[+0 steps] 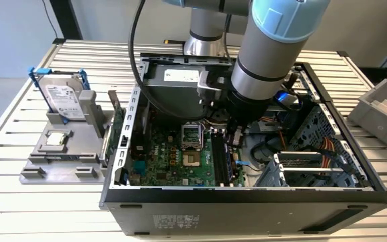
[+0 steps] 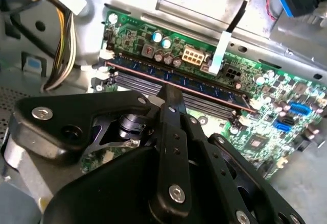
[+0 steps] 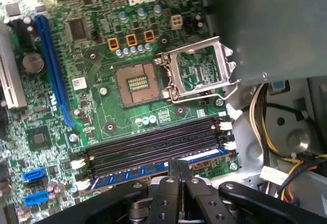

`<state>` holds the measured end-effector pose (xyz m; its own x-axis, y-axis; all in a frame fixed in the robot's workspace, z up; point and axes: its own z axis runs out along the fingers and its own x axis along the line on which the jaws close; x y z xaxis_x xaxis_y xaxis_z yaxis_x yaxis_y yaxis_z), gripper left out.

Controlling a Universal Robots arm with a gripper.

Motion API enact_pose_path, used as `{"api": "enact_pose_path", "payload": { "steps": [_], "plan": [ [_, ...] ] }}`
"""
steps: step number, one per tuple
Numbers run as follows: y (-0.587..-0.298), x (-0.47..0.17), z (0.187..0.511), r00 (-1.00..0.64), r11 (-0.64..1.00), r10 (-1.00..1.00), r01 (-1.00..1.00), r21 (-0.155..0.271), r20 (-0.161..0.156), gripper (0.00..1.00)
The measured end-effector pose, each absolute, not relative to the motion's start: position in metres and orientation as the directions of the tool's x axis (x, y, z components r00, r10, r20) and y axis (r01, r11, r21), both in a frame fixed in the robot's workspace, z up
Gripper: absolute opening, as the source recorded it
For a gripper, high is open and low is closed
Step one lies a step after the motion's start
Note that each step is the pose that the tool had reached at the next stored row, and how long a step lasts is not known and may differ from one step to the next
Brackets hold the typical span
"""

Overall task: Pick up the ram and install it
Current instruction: 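Press down the ram until it locks into place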

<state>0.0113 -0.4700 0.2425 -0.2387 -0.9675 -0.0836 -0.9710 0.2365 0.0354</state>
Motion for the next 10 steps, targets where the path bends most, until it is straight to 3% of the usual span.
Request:
{"api": "enact_pose_path", "payload": {
  "steps": [10],
  "plan": [
    [-0.47, 0.0115, 0.2424, -0.087, 0.086, -0.993, -0.996, 0.022, -0.086, 0.0]
  ]
}}
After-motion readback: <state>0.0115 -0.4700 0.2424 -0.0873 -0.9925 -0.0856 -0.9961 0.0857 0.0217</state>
